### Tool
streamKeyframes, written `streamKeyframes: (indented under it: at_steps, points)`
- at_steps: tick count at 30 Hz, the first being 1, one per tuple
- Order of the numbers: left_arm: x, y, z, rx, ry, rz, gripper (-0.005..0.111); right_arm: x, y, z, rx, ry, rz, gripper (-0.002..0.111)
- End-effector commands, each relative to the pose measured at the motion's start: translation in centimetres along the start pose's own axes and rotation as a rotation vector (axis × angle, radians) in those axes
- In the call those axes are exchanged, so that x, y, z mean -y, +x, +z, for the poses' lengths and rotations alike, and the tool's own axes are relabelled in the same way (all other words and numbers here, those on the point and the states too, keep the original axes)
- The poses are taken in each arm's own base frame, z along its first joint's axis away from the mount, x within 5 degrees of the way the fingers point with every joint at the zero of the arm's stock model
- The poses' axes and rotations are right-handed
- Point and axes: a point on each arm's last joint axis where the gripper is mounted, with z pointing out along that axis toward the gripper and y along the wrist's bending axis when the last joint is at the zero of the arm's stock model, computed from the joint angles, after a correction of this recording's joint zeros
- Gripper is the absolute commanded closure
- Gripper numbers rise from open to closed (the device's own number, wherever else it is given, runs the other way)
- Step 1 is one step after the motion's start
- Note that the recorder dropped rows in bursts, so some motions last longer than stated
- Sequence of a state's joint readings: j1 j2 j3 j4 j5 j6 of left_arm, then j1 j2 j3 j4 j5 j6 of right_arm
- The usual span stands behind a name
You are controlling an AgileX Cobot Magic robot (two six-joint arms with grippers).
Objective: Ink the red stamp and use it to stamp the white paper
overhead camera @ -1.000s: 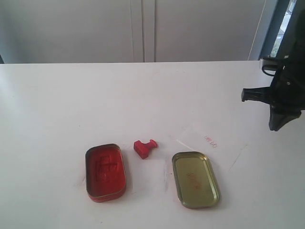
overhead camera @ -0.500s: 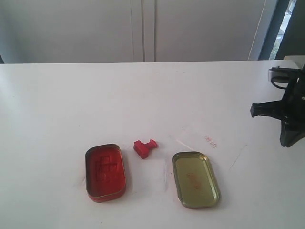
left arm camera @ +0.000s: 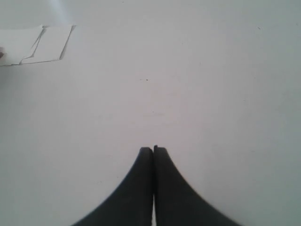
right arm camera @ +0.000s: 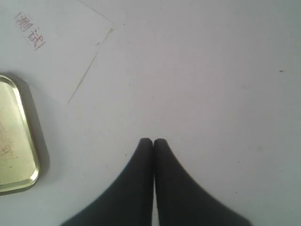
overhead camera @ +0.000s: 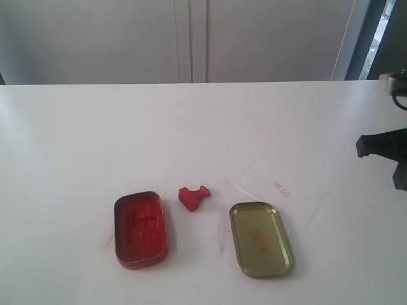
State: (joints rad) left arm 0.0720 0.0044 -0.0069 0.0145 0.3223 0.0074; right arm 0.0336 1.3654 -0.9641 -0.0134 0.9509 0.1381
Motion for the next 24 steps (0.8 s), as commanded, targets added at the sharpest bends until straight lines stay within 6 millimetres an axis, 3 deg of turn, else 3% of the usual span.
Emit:
streamKeyframes:
  at_steps: [1, 6, 16, 21, 24]
  points:
    - [0.1, 0.3, 0.1, -0.011, 0.009, 0.002, 0.107, 0.4, 1.6, -2.0, 0.147, -0.008, -0.006, 0.108]
    - [0.1, 0.3, 0.1, -0.011, 0.009, 0.002, 0.107, 0.7, 4.0, -4.7, 0.257, -0.022, -0.005, 0.108]
    - [0.1, 0.3, 0.1, -0.011, 0.009, 0.002, 0.107, 1.7, 10.8, -10.5, 0.621, -0.06, -0.004, 0.108]
    - [0.1, 0.3, 0.1, -0.011, 0.009, 0.002, 0.107, 2.3, 12.5, -11.4, 0.852, -0.025, -0.042, 0.108]
    - [0.1, 0.3, 0.1, -0.011, 0.009, 0.002, 0.107, 2.5, 13.0, -11.5, 0.9, -0.006, -0.058, 0.108]
